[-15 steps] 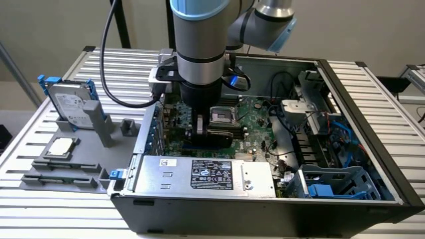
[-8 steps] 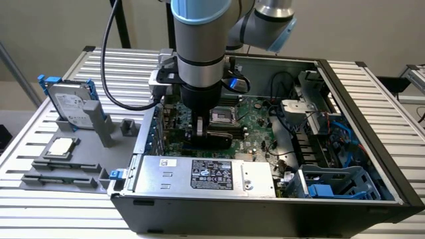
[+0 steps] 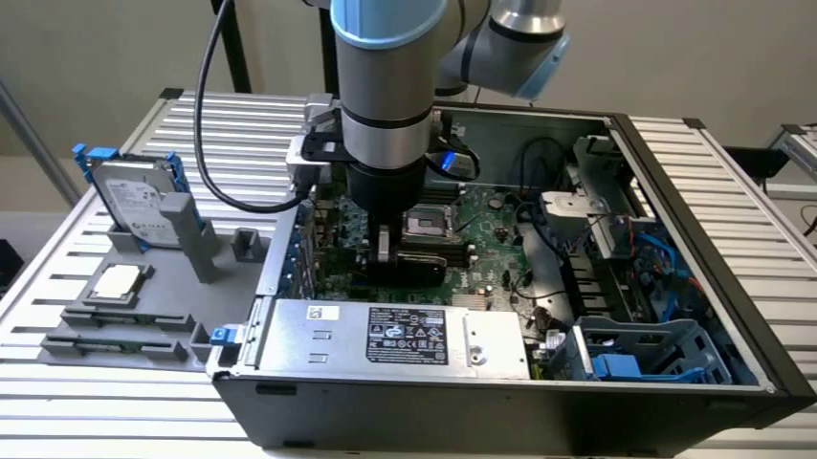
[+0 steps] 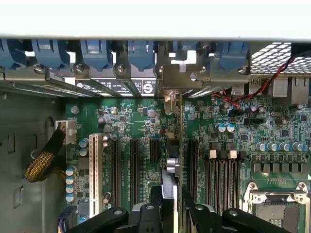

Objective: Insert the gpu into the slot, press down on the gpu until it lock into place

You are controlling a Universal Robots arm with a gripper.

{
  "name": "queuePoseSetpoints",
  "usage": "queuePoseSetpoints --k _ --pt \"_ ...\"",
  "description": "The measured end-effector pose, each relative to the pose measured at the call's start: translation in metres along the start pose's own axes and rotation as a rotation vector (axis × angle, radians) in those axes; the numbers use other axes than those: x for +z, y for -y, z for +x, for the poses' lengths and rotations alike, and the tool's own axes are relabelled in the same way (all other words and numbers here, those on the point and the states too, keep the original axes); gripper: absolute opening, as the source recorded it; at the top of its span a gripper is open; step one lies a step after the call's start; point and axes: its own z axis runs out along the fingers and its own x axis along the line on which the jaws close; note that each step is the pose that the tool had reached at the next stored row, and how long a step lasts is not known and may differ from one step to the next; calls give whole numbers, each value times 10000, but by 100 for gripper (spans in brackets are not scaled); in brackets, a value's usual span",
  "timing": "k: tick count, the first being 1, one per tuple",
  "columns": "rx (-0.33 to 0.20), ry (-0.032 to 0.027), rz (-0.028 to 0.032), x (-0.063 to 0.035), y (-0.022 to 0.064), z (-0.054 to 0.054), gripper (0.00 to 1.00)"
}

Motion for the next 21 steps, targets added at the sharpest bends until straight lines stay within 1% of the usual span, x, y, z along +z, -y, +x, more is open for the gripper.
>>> queuePoseSetpoints --k 1,2,3,4,5,13,15,17,18,19,21 --pt "1 5 0 -8 0 -1 27" --pt "5 29 1 -24 -1 -4 27" --pt "6 18 3 -56 0 -4 27" --pt "6 0 -3 -103 0 -4 27" --pt "3 4 -1 -146 3 -5 34" --pt "1 -3 -2 -511 7 -17 34" --pt "1 -3 -2 -587 4 -20 34" --pt "1 -5 -3 -622 -2 -20 34" --pt "1 -2 -1 -623 -7 -21 32" --pt "1 -2 -1 -623 -8 -21 32" --pt "0 -2 -1 -623 -8 -21 19"
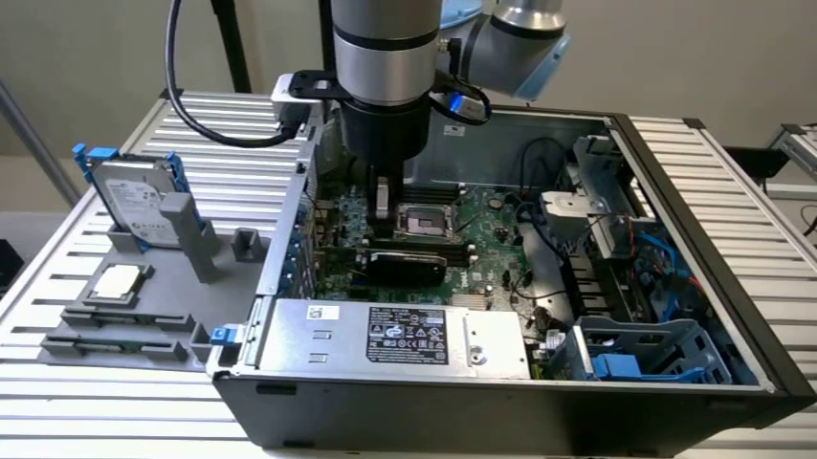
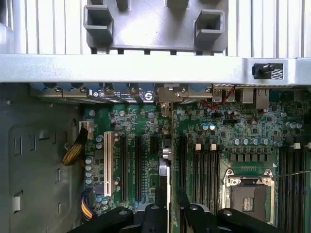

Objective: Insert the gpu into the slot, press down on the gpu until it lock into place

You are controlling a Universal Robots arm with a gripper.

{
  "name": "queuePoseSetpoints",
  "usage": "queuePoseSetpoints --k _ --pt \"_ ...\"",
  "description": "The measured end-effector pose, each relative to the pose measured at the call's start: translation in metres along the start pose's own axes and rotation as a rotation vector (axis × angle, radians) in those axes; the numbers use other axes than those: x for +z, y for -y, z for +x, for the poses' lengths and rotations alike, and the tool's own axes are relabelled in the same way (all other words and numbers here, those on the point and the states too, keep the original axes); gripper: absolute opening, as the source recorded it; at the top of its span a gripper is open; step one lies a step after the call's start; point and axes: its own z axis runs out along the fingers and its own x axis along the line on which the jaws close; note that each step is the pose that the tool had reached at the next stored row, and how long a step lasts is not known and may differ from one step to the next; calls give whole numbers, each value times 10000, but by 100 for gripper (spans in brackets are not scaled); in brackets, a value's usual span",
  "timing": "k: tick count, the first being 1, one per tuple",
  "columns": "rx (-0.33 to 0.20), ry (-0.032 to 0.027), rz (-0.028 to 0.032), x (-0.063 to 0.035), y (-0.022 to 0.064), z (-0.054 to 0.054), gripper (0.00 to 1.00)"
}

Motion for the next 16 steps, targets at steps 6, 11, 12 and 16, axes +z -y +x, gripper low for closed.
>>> queuePoseSetpoints --k 6,11,12,16 --pt "9 -4 -75 -1 -137 4 11" --pt "22 -51 -553 -3 -222 6 11" --pt "23 -65 -675 -3 -234 6 11" --pt "36 -117 -1131 -4 -290 7 11"
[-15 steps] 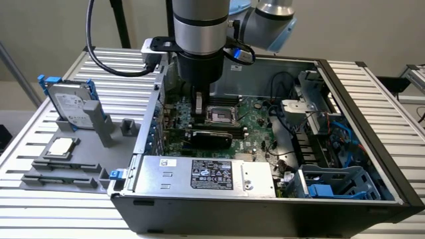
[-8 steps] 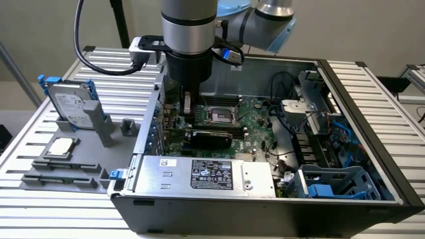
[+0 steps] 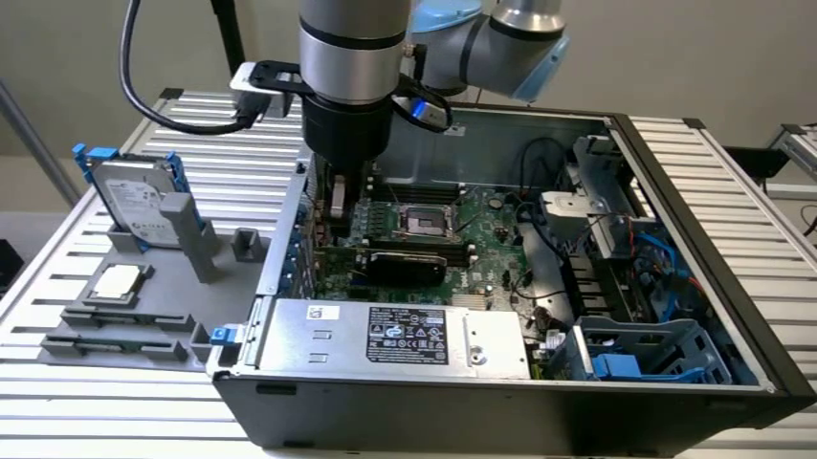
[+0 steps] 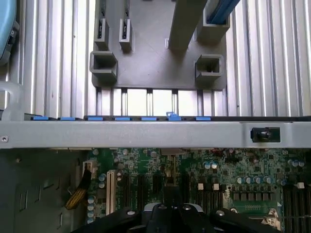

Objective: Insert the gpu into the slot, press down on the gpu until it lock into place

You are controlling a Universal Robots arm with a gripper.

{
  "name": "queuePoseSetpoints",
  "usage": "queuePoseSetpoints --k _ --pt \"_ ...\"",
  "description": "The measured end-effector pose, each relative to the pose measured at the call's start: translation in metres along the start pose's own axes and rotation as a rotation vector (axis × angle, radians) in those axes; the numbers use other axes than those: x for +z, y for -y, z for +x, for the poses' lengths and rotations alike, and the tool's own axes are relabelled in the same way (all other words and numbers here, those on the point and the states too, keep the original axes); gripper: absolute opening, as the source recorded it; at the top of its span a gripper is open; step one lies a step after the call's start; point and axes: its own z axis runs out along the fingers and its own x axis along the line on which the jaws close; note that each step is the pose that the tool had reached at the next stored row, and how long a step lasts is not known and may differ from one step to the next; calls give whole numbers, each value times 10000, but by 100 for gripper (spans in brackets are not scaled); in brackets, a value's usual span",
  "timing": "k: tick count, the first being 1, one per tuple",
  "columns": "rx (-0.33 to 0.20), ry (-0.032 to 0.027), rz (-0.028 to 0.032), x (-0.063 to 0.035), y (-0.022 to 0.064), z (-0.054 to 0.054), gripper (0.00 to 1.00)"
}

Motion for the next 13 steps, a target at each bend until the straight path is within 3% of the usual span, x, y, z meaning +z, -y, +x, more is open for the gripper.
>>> queuePoseSetpoints --k 3,5,7,11,13 --pt "5 -27 -231 11 -18 1 11" --pt "11 -45 -326 23 -23 1 11" --pt "17 -56 -395 40 -28 2 11" --pt "63 -75 -474 71 -48 3 11" --pt "119 -78 -564 71 -50 3 11"
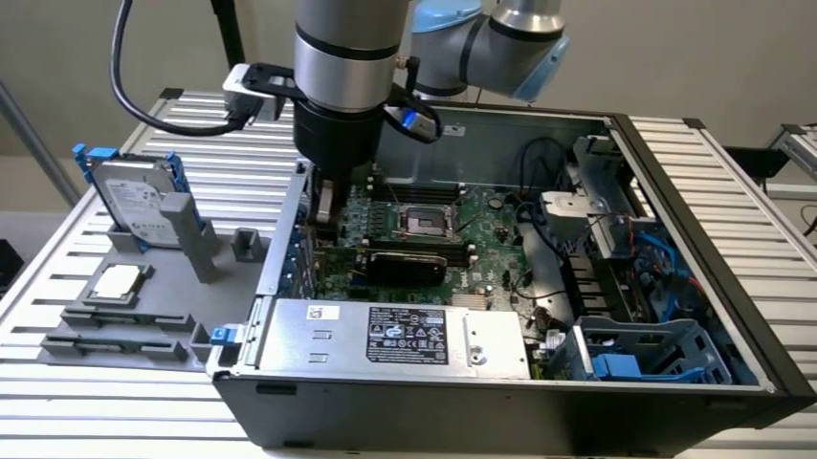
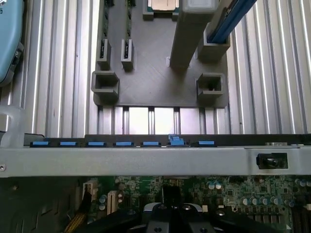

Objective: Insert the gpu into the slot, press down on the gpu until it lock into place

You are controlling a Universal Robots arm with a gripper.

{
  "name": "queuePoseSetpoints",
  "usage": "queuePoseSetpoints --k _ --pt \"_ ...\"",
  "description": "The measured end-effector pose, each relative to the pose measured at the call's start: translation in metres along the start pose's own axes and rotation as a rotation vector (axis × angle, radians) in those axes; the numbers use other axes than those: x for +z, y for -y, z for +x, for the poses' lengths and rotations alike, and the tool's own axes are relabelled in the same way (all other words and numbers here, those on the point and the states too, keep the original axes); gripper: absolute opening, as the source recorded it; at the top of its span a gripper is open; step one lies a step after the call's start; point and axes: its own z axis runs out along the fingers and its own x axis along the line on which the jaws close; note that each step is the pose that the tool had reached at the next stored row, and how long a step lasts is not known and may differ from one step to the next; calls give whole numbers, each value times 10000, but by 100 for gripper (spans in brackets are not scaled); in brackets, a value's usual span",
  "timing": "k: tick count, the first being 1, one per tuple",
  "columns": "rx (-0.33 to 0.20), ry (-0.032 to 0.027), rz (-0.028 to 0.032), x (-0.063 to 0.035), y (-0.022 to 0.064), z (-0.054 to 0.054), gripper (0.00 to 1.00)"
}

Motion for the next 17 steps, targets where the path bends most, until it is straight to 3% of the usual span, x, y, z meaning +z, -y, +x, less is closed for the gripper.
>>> queuePoseSetpoints --k 4,6,17 --pt "135 8 -155 1 -3 0 11" --pt "203 8 -198 1 -3 0 11" --pt "442 -34 -260 -4 -5 -32 11"
